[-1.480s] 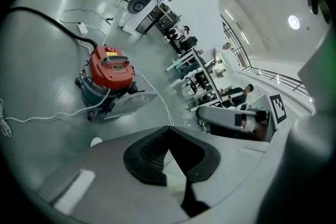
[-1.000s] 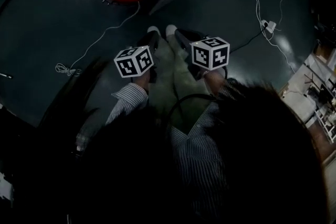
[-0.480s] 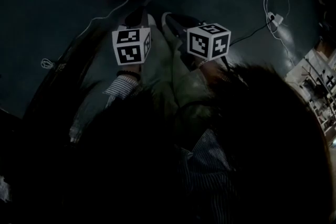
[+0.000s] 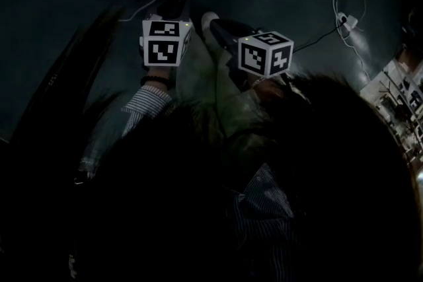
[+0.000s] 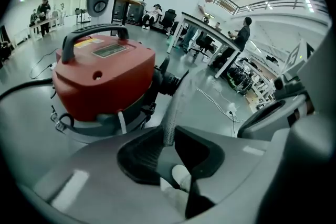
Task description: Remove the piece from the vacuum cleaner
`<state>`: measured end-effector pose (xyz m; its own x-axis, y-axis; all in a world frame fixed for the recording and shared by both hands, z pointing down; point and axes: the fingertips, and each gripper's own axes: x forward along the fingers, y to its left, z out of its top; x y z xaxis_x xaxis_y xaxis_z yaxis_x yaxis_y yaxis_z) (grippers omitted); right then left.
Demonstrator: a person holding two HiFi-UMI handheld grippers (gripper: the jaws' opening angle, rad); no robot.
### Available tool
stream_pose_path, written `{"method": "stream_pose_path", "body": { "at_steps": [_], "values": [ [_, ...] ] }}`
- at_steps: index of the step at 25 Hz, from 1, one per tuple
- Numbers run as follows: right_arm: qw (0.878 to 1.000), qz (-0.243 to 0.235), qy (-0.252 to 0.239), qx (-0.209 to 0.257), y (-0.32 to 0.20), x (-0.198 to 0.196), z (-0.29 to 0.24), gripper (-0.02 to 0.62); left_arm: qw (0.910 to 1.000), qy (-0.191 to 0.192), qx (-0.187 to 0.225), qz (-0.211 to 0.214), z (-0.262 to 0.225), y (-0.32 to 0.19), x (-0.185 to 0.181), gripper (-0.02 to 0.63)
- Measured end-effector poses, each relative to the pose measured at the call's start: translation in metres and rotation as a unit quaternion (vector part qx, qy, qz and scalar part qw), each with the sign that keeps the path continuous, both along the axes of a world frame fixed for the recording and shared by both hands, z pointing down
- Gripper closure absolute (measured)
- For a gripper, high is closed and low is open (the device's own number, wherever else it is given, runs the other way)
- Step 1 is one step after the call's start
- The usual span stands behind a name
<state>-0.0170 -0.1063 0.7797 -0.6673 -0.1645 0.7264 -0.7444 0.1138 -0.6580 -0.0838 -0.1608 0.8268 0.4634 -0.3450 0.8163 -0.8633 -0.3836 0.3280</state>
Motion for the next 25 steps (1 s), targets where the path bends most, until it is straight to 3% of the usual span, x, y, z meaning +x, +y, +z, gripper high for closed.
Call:
{"method": "stream_pose_path", "body": {
  "at_steps": [12,20,25],
  "values": [
    [1.000,0.018,-0.015,-0.002,0.004,0.004,-0.012,0.594,0.9983,0.046,-0.015,0.032,-0.015,0.015,0.021,0.568],
    [1.000,0.024,-0.013,-0.001,0.011,0.019,-0.026,0.594,0.9940,0.090,-0.001,0.062,-0.043,0.043,0.062,0.574],
    [0.999,0.030,-0.005,0.012,0.009,0.035,-0.045,0.594,0.9935,0.109,-0.027,0.023,-0.058,0.066,0.071,0.574]
  ]
}}
